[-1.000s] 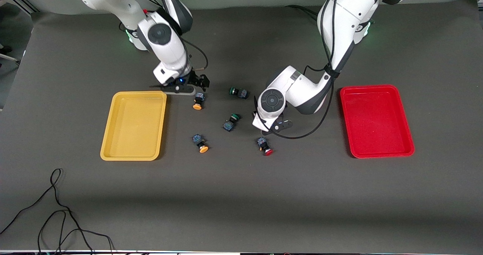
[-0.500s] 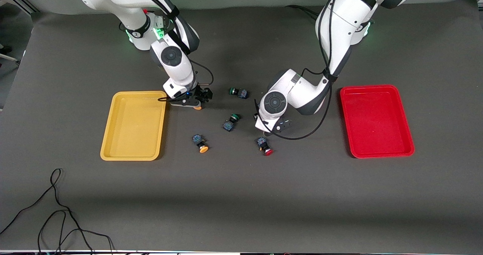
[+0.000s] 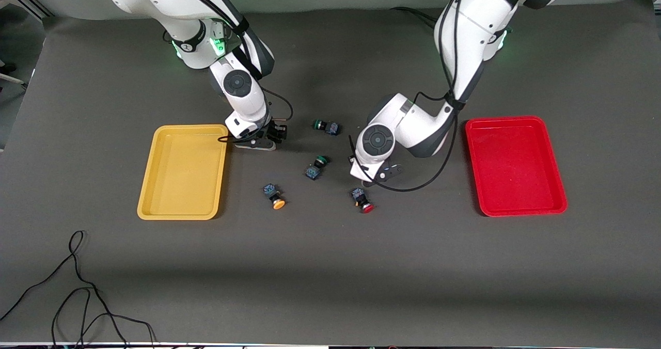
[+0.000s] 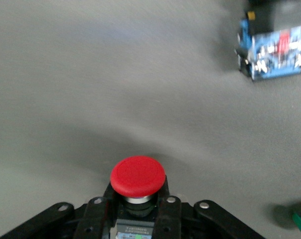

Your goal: Place red and yellow buttons in trays

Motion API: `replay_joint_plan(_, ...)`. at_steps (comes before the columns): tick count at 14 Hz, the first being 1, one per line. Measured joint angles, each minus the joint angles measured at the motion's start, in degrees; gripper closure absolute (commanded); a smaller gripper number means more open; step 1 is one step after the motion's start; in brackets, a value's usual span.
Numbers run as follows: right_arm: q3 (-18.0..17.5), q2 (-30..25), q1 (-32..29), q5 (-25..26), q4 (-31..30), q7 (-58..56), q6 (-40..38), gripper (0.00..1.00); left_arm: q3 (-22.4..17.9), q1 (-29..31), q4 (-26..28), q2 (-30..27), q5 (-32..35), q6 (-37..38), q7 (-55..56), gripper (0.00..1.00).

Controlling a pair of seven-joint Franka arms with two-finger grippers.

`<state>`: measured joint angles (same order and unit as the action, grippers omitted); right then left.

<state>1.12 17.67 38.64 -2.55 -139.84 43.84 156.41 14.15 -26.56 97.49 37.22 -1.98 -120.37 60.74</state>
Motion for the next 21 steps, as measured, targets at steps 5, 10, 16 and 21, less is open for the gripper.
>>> replay_joint_plan(5, 0.1, -0.1, 0.0, 0.0, 0.9, 0.0, -0.6, 0.88, -0.6, 10.6, -3.3, -10.7, 0.4, 21.5, -19.0, 1.00)
replay_joint_plan(10, 0.8, -8.1, 0.0, 0.0, 11.7, 0.0, -25.5, 0.88, -1.2, 22.4, 2.9, -16.2, 8.5, 27.7, -34.6, 1.00)
replay_joint_plan(16, 8.5, -13.9, -0.1, 0.1, 33.9, -9.5, -54.4, 0.88, -1.3, 31.8, 21.8, -17.5, 11.4, 11.8, -40.3, 1.00)
replay_joint_plan(21, 23.1, -12.8, -0.4, 0.1, 35.8, -28.1, -55.2, 0.88, -1.3, 35.1, 32.7, -18.8, 14.2, -0.7, -40.8, 1.00)
